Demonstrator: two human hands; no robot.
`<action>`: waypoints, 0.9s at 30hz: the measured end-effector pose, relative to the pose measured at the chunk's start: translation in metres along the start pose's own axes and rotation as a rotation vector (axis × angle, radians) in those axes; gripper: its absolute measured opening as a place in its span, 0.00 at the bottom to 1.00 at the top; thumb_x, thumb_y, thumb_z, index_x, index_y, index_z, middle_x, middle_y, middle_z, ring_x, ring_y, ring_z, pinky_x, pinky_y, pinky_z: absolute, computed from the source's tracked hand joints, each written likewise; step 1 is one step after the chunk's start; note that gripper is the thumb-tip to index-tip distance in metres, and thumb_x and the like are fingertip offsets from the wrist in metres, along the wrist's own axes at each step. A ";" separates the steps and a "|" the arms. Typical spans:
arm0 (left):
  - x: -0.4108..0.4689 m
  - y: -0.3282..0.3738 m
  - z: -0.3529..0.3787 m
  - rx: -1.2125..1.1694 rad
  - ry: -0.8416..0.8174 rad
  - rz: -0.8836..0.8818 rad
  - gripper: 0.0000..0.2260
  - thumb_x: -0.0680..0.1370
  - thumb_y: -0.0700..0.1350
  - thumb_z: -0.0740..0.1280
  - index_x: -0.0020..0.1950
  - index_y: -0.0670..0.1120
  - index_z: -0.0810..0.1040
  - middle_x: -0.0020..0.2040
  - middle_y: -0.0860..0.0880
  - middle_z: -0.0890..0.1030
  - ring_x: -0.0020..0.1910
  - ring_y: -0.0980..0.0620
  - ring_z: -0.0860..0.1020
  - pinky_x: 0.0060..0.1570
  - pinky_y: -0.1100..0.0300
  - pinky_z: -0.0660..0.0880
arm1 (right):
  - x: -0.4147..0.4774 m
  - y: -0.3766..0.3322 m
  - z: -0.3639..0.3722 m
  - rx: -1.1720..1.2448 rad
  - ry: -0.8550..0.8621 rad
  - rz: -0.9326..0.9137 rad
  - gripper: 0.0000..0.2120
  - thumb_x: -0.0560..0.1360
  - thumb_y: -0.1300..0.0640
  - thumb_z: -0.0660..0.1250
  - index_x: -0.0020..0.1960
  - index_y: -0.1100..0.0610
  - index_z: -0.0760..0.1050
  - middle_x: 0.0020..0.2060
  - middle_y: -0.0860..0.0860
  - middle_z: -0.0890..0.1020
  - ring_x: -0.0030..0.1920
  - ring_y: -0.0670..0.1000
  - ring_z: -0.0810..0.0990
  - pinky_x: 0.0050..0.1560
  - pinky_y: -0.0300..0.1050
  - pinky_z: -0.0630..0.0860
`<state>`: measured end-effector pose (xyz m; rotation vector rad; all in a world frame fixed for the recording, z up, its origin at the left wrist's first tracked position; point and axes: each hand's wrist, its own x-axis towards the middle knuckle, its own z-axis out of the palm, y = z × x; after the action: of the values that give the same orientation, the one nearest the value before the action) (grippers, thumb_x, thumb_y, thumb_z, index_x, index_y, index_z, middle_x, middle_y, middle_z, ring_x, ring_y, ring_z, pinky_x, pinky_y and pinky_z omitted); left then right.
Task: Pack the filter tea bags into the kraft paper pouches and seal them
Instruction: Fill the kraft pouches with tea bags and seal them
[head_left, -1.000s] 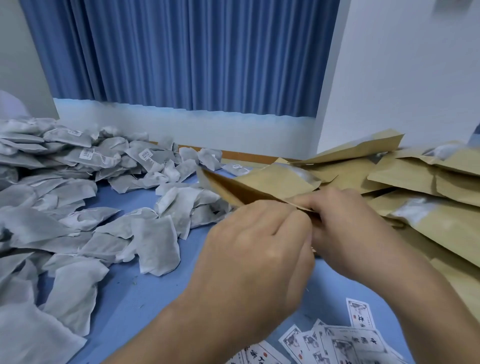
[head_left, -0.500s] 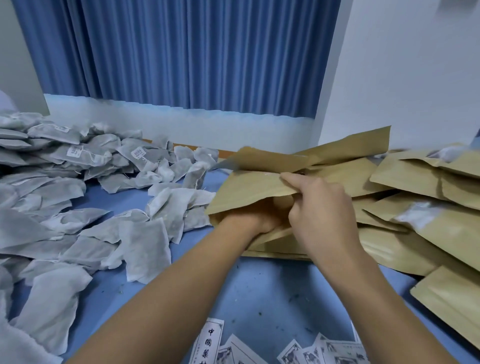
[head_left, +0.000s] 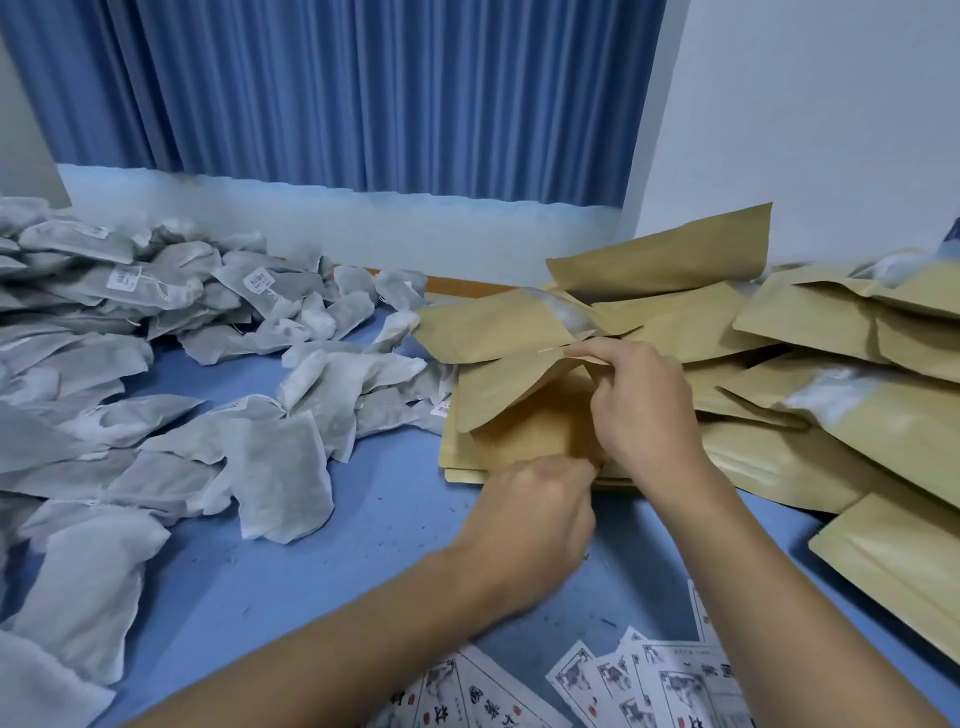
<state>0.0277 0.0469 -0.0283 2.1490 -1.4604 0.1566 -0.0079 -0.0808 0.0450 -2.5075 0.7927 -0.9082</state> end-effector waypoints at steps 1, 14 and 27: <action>-0.017 0.003 0.004 -0.021 0.053 0.071 0.10 0.81 0.46 0.61 0.56 0.43 0.78 0.54 0.45 0.81 0.53 0.43 0.78 0.55 0.49 0.76 | 0.002 0.003 -0.001 0.000 -0.006 0.010 0.30 0.72 0.69 0.56 0.61 0.42 0.81 0.54 0.52 0.85 0.55 0.59 0.79 0.54 0.48 0.76; -0.044 0.027 -0.020 -0.155 -0.533 0.210 0.15 0.72 0.57 0.76 0.52 0.53 0.77 0.51 0.54 0.71 0.51 0.57 0.67 0.54 0.59 0.67 | 0.001 0.006 0.003 -0.074 -0.092 0.030 0.29 0.77 0.67 0.57 0.63 0.37 0.79 0.56 0.54 0.81 0.54 0.60 0.78 0.52 0.49 0.78; -0.050 0.032 -0.016 -0.256 -0.524 0.129 0.13 0.73 0.56 0.76 0.53 0.54 0.79 0.51 0.56 0.70 0.53 0.58 0.69 0.61 0.55 0.69 | 0.003 0.008 0.005 -0.102 -0.097 0.021 0.28 0.78 0.66 0.57 0.64 0.37 0.78 0.57 0.54 0.81 0.55 0.60 0.77 0.52 0.49 0.77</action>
<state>-0.0177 0.0881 -0.0220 1.9661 -1.7873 -0.5601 -0.0057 -0.0882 0.0387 -2.6038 0.8516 -0.7506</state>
